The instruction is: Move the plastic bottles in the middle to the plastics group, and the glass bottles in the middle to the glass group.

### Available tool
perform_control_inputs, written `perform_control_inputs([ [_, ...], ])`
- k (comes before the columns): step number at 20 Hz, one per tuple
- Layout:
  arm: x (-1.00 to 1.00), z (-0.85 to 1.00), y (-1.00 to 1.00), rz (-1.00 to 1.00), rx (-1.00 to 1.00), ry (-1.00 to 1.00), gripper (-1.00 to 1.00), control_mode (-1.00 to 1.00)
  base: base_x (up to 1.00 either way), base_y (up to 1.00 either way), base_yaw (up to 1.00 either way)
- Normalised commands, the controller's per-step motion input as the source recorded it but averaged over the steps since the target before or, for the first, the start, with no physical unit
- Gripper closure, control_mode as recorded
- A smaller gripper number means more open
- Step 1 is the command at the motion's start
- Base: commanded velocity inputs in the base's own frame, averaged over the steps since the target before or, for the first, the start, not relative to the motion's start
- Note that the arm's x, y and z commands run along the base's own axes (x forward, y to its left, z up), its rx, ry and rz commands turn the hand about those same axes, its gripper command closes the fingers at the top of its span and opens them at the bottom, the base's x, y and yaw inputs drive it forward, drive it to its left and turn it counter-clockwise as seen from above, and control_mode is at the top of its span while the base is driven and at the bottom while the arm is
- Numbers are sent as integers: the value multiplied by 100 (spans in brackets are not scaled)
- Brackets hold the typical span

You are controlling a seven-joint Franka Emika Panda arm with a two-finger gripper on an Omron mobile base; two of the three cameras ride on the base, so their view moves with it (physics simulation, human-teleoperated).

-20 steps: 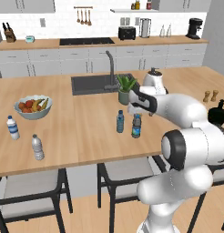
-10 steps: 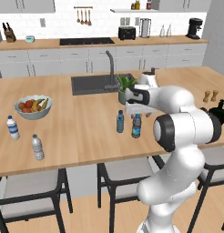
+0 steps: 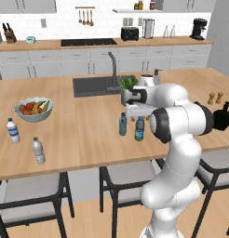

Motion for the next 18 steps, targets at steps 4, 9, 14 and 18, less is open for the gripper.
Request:
perform_control_inputs([
  [4, 8, -15, 0, 0, 0, 4, -100, -100, 0, 0, 0],
  [9, 0, -15, 0, -3, 0, 6, -100, -100, 0, 0, 0],
  [14, 0, -7, 0, -4, 0, 0, -100, -100, 0, 0, 0],
  [18, 0, 0, 0, -4, 0, 0, -100, -100, 0, 0, 0],
])
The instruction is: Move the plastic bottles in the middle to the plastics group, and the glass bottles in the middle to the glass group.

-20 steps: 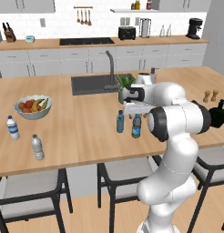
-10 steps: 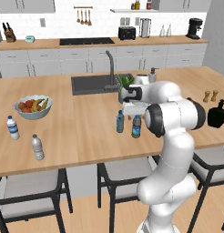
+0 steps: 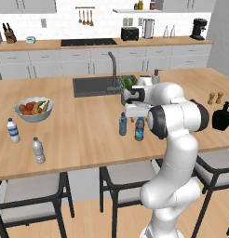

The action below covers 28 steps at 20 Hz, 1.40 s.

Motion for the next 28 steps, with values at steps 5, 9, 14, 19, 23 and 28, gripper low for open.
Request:
perform_control_inputs([
  [5, -10, 0, 0, -6, 0, 0, -100, -100, 0, 0, 0],
  [9, -6, 0, 3, -7, -3, 0, -100, -100, 0, 0, 0],
  [14, -2, 2, 7, -6, -6, 0, -100, -100, 0, 0, 0],
  [19, -1, -2, 10, -6, -8, 0, -100, -100, 0, 0, 0],
  [23, 0, -13, 3, -8, -12, 1, 100, -100, 0, 0, 0],
  [28, -2, -11, 0, -9, -6, 1, 100, -100, 0, 0, 0],
])
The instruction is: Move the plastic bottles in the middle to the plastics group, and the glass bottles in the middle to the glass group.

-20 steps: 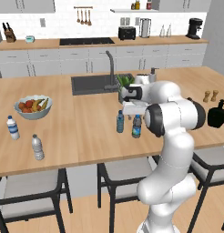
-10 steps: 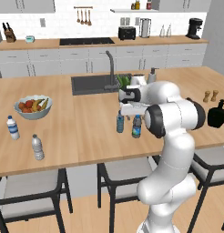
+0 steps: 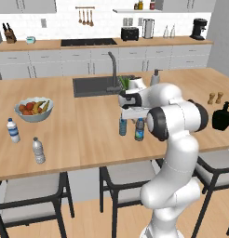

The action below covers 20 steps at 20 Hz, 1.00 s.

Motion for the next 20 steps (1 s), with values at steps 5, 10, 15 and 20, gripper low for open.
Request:
perform_control_inputs([
  [5, -21, -6, -1, -11, 0, 1, 100, -100, 0, 0, 0],
  [10, -59, 25, 12, -6, 15, 0, 100, -100, 0, 0, 0],
  [15, -60, 14, 71, -2, 1, 0, 100, -100, 0, 0, 0],
  [20, -27, 33, 95, 0, 0, 7, 100, -100, 0, 0, 0],
])
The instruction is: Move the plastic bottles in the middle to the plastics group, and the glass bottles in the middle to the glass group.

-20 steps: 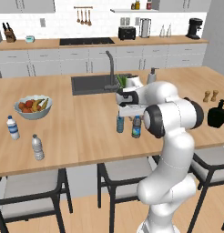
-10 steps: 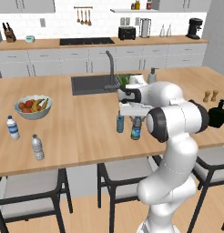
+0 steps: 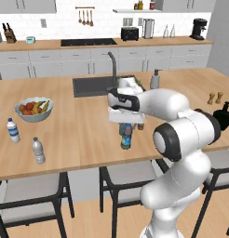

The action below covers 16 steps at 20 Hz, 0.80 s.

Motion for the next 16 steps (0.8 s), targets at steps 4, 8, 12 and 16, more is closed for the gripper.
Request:
perform_control_inputs([
  [4, -8, 32, 100, 0, 0, 11, 100, -100, 0, 0, 0],
  [8, -5, 16, 100, 0, 0, 8, 100, -100, 0, 0, 0],
  [12, -1, 8, 100, 0, 0, 1, 100, -100, 0, 0, 0],
  [16, 0, 2, 100, 0, 0, 0, 100, -100, 0, 0, 0],
])
